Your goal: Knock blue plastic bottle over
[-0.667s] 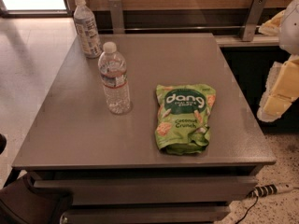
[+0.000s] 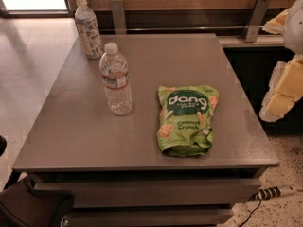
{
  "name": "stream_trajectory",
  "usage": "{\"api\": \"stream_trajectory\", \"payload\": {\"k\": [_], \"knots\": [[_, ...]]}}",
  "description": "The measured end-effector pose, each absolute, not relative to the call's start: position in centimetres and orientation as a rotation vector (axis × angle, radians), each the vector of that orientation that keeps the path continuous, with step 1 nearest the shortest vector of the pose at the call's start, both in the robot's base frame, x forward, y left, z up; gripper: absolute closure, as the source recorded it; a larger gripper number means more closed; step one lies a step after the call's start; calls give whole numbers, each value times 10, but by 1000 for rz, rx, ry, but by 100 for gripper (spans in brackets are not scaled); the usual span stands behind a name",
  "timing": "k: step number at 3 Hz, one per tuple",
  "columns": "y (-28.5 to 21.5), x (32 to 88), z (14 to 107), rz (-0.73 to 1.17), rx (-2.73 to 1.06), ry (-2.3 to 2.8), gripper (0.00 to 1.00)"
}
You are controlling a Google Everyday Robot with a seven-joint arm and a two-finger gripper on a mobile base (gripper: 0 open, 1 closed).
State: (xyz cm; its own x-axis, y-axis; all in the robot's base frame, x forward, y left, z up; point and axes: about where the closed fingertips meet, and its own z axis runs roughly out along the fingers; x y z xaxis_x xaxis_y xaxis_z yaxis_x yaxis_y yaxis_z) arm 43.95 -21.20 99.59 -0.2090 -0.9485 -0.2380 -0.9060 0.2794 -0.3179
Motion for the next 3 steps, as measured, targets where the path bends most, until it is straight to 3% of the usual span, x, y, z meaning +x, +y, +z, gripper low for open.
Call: {"api": "stream_trajectory", "payload": {"k": [1, 3], "knots": [[-213, 464, 1004, -180, -1576, 2139, 0], [-190, 565, 1039, -144, -1273, 1864, 0]]}}
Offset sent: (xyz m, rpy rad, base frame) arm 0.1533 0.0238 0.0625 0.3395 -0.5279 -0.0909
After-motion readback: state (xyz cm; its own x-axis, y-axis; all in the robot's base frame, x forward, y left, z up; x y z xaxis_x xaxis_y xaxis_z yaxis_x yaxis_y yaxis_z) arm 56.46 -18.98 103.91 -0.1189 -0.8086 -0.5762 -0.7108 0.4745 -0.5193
